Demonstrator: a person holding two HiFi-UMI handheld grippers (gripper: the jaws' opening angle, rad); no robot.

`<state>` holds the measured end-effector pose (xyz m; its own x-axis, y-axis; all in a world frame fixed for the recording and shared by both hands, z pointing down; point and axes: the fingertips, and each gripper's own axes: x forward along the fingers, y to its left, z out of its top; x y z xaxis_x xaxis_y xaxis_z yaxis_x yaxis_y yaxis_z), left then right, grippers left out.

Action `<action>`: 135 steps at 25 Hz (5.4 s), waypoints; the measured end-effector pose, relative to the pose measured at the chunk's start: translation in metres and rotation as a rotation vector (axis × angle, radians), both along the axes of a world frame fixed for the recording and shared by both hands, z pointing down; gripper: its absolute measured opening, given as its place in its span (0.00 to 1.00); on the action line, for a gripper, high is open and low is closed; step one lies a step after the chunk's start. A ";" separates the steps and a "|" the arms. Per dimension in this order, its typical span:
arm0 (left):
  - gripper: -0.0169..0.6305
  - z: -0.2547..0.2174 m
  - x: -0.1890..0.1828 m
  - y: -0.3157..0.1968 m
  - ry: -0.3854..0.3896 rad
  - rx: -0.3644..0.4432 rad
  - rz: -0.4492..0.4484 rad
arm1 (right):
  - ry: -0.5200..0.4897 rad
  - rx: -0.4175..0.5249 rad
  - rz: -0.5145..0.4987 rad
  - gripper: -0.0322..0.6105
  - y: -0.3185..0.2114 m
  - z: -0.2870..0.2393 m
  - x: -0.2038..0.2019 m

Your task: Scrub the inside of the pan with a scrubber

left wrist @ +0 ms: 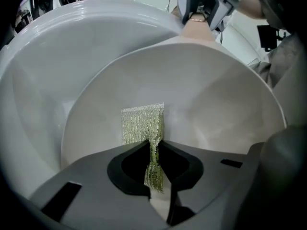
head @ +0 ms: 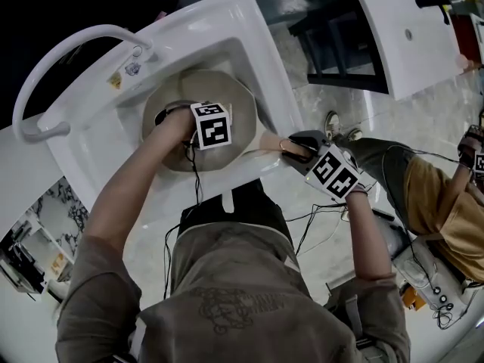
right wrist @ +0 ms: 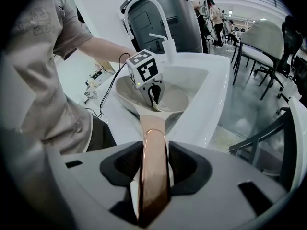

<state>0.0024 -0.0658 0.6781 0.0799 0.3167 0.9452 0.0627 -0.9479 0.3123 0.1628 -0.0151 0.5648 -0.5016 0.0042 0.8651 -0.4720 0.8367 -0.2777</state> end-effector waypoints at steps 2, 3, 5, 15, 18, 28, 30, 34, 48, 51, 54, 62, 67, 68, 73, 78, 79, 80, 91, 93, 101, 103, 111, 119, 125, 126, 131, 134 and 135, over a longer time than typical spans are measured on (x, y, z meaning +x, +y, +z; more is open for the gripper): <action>0.12 -0.007 0.003 0.010 0.019 -0.033 0.028 | 0.001 -0.001 0.000 0.32 0.000 0.000 0.000; 0.12 -0.011 0.004 0.015 0.028 -0.051 0.041 | 0.001 -0.001 0.000 0.32 0.000 0.000 0.000; 0.12 -0.019 0.007 0.025 0.044 -0.084 0.067 | 0.001 -0.001 0.000 0.32 0.000 0.001 0.000; 0.12 -0.063 -0.001 0.077 0.116 -0.345 0.163 | 0.009 0.003 -0.002 0.32 -0.001 0.000 0.000; 0.12 -0.077 -0.009 0.084 0.120 -0.380 0.206 | 0.016 0.010 -0.007 0.32 -0.001 0.001 0.000; 0.12 -0.116 -0.038 0.078 0.132 -0.424 0.205 | 0.048 0.014 -0.020 0.31 0.001 0.005 0.000; 0.12 -0.124 -0.039 0.074 0.160 -0.420 0.176 | 0.053 0.012 -0.017 0.31 0.002 0.006 0.000; 0.12 -0.138 -0.037 0.054 0.239 -0.340 0.078 | 0.058 0.003 0.018 0.31 0.000 0.005 0.001; 0.12 -0.203 -0.037 0.008 0.557 -0.051 -0.273 | 0.056 0.081 0.079 0.31 -0.018 -0.025 -0.018; 0.12 -0.215 -0.042 0.008 0.599 -0.023 -0.308 | 0.038 0.098 0.085 0.31 -0.023 -0.036 -0.026; 0.12 -0.230 -0.045 0.002 0.652 0.038 -0.376 | 0.017 0.134 0.078 0.31 -0.029 -0.052 -0.037; 0.12 -0.282 -0.062 -0.018 0.809 0.230 -0.557 | -0.098 0.277 0.051 0.31 -0.056 -0.113 -0.085; 0.12 -0.313 -0.076 -0.020 0.872 0.329 -0.642 | -0.173 0.368 0.022 0.30 -0.063 -0.155 -0.118; 0.12 -0.318 -0.079 -0.020 0.881 0.346 -0.657 | -0.195 0.389 0.024 0.29 -0.065 -0.164 -0.125; 0.12 -0.344 -0.091 -0.022 0.927 0.449 -0.715 | -0.294 0.478 0.056 0.22 -0.076 -0.207 -0.146; 0.12 -0.380 -0.100 -0.026 0.996 0.572 -0.760 | -0.385 0.554 0.095 0.18 -0.082 -0.248 -0.158; 0.12 -0.388 -0.101 -0.027 1.011 0.596 -0.764 | -0.408 0.564 0.105 0.18 -0.082 -0.256 -0.160; 0.12 -0.395 -0.102 -0.027 1.026 0.617 -0.767 | -0.436 0.568 0.118 0.18 -0.083 -0.265 -0.162; 0.12 -0.476 -0.117 -0.027 1.186 0.862 -0.827 | -0.619 0.755 0.233 0.16 -0.081 -0.360 -0.169; 0.12 -0.486 -0.118 -0.026 1.209 0.894 -0.847 | -0.628 0.795 0.226 0.16 -0.078 -0.373 -0.170; 0.12 -0.504 -0.128 -0.013 1.241 0.996 -0.922 | -0.705 0.858 0.233 0.14 -0.059 -0.408 -0.174; 0.12 -0.506 -0.128 -0.007 1.239 1.010 -0.928 | -0.729 0.863 0.239 0.14 -0.054 -0.412 -0.174; 0.12 -0.505 -0.130 0.010 1.170 1.146 -0.889 | -0.753 0.877 0.261 0.12 -0.041 -0.411 -0.177; 0.12 -0.486 -0.133 0.018 1.139 1.148 -0.921 | -0.716 0.864 0.253 0.11 -0.032 -0.388 -0.186; 0.12 -0.477 -0.139 0.021 1.129 1.122 -0.975 | -0.671 0.831 0.237 0.11 -0.029 -0.370 -0.190; 0.12 -0.475 -0.139 0.021 1.124 1.119 -0.976 | -0.669 0.827 0.239 0.11 -0.029 -0.369 -0.189; 0.12 -0.470 -0.140 0.021 1.111 1.108 -0.993 | -0.650 0.840 0.227 0.11 -0.031 -0.370 -0.189; 0.12 -0.471 -0.140 0.019 1.107 1.111 -0.988 | -0.650 0.841 0.229 0.11 -0.033 -0.371 -0.189; 0.12 -0.471 -0.141 0.019 1.105 1.111 -0.986 | -0.650 0.839 0.231 0.11 -0.033 -0.371 -0.189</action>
<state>-0.1383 -0.0472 0.2071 0.4778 -0.8767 0.0559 -0.8555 -0.4788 -0.1969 -0.0257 -0.0486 0.1942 -0.7775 -0.6180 0.1166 -0.6117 0.7862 0.0878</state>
